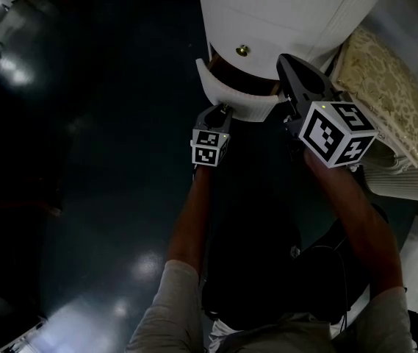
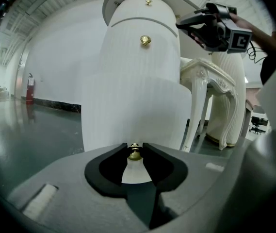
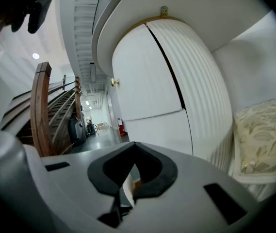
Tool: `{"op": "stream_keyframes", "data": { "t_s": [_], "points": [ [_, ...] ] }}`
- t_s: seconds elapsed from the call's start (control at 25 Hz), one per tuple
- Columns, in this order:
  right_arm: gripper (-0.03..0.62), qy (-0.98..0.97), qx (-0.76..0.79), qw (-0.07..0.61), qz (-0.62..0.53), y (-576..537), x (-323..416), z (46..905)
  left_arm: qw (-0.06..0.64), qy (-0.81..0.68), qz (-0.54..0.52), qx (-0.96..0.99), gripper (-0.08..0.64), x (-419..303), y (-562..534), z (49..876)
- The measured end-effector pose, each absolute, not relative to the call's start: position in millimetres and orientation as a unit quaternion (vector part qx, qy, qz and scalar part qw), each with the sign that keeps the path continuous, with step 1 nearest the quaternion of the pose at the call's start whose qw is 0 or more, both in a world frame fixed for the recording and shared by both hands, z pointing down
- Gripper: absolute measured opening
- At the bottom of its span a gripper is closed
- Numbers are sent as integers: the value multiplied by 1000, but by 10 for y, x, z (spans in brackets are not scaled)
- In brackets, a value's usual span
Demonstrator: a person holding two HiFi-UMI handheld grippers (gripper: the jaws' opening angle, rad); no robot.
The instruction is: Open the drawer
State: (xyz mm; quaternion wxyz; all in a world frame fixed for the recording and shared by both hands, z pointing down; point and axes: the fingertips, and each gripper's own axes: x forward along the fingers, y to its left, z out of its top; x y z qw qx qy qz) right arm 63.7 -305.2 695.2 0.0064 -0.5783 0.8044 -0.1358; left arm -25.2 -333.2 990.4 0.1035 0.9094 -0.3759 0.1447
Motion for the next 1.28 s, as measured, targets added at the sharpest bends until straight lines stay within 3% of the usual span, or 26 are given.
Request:
{"op": "stream_keyframes", "data": {
  "t_s": [1.28],
  "points": [
    [14,790,-590,19,-164,-3193,830,7091,105,-383,156,904,104,-459,-3098,9924]
  ]
}}
